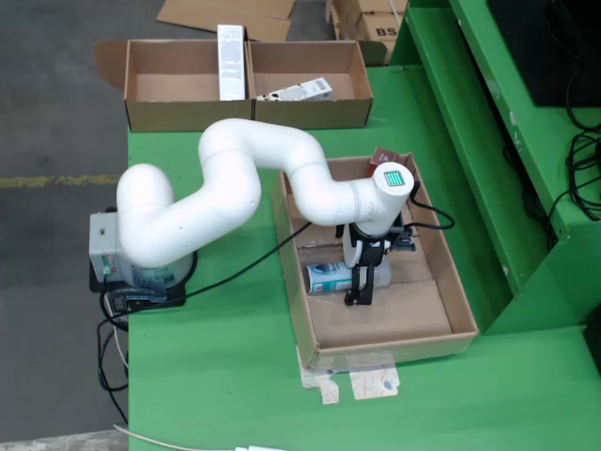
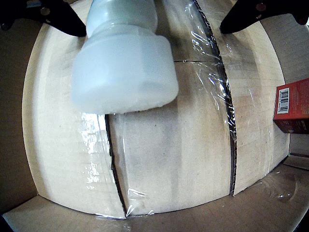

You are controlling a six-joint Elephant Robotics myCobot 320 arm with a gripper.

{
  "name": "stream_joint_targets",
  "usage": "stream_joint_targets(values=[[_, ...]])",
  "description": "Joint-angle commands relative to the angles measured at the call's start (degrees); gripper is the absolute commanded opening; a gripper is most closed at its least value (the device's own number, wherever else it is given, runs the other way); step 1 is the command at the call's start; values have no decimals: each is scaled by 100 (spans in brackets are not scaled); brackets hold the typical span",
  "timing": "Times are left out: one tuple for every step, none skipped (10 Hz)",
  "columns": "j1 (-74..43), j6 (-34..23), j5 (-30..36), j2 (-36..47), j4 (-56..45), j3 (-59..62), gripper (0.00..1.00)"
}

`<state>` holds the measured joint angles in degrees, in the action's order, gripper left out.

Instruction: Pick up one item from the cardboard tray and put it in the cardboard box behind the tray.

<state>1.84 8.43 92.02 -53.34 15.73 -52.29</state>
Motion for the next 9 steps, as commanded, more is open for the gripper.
stream_joint_targets(values=[[-12, -24, 30, 146, 55, 160, 90], [-12, -24, 30, 146, 55, 160, 80], [-12, -24, 30, 146, 55, 160, 70], [-12, -24, 30, 146, 55, 160, 60], [-12, -24, 30, 146, 55, 160, 50], [-12, -24, 30, 146, 55, 160, 40], [-12, -24, 30, 146, 55, 160, 30], [-12, -24, 30, 146, 55, 160, 20], [-12, -24, 30, 146, 55, 160, 10]])
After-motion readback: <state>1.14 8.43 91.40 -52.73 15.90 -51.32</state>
